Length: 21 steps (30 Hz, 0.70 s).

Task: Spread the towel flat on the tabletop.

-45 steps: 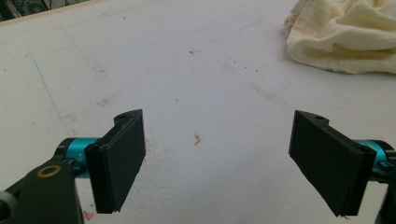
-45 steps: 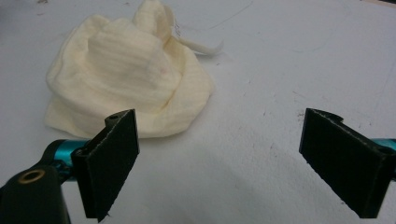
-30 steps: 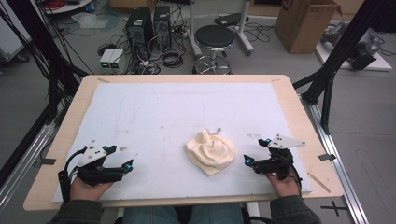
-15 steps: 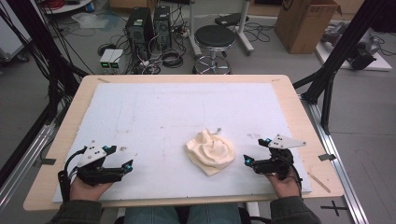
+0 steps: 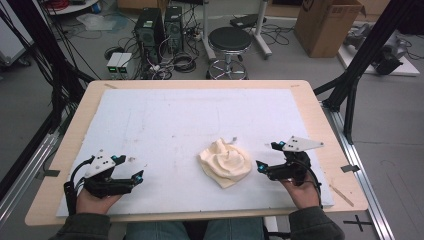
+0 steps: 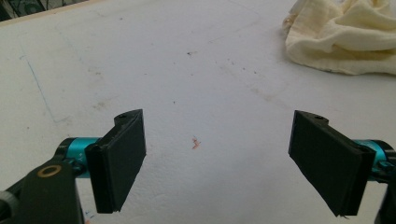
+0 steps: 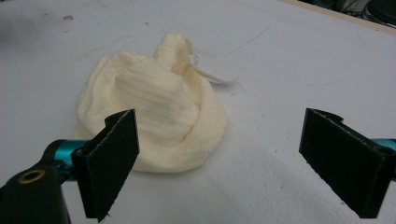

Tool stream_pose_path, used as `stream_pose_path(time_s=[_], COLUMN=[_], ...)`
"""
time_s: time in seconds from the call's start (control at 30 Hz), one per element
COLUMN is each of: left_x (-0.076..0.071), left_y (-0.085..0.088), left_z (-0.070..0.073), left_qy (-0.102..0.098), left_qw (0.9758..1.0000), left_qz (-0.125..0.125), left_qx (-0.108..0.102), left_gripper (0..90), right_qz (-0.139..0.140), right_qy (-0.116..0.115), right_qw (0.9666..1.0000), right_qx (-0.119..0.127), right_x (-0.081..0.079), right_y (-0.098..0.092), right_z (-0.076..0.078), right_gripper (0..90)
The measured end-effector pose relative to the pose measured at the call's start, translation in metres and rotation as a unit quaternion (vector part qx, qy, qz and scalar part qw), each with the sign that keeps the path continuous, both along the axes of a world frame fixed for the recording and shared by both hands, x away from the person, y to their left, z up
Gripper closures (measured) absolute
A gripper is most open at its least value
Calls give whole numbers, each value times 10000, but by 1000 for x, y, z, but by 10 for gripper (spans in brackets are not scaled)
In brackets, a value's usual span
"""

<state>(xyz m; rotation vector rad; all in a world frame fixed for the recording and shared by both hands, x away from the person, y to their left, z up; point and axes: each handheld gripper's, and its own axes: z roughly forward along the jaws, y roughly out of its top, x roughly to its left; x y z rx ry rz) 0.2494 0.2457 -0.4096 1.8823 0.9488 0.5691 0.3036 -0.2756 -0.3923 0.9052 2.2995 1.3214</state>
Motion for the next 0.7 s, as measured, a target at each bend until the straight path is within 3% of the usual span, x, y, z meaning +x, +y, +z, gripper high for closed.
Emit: stream_pose_path(time_s=[0.2, 0.37, 0.7], left_x=[-1, -2, -5], left_y=[1, 1, 4], left_z=[1, 1, 1], left_qy=[-24, -24, -47], left_qw=[10000, 10000, 10000], left_qz=[-10, -5, 7], left_qx=[2, -18, -35], left_gripper=[192, 193, 193], right_qz=[251, 426, 655], right_qy=[-2, 128, 247], right_qw=[9996, 9990, 9975], right_qx=[88, 89, -52], right_x=[7, 15, 24], right_y=[16, 30, 54], right_z=[12, 20, 22], right_gripper=[115, 115, 116])
